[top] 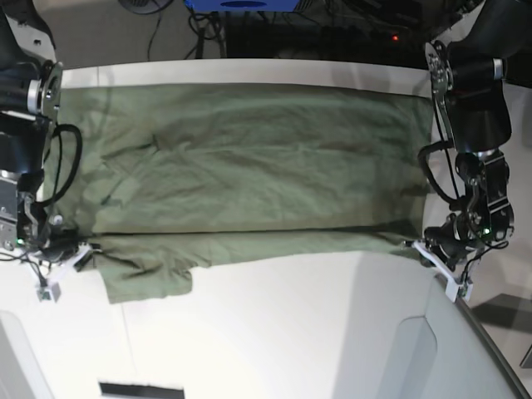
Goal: Layout the t-shirt on the table in an organized manner, then fold the t-shirt properly
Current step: 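Lift the hem with both grippers and fold it toward the folded edge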
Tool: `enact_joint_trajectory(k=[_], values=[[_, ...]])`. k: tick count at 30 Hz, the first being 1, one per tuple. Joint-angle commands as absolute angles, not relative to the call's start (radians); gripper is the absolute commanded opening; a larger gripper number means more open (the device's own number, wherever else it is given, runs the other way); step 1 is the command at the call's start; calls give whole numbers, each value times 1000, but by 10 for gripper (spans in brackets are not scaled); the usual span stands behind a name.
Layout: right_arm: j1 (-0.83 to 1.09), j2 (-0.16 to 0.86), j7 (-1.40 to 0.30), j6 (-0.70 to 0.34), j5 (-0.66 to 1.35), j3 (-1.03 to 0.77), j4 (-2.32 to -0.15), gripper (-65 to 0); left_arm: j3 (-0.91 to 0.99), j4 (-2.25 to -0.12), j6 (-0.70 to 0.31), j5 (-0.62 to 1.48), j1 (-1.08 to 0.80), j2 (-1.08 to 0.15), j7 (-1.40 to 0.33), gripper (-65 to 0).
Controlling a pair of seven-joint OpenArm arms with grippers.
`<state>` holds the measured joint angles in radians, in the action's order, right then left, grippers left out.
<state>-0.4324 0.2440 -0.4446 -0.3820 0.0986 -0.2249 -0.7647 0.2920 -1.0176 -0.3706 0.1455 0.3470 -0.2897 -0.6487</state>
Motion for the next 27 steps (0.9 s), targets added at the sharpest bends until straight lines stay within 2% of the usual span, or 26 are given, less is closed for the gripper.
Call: enact_joint_trajectory(k=[1,9,27], values=[[-450,262,-438,-381,120,-251,-817,-648,295,-1059,-372,156,351,-308,-639,-650],[-363,259,-555,-381,145,-280,-938,-648,305,-1141,-372,156,229,-311,-644,-650],[-280,231,-634,-372,143,-282,-1000,-648,306,-1184,-372,147,107,-311,-667,-650]])
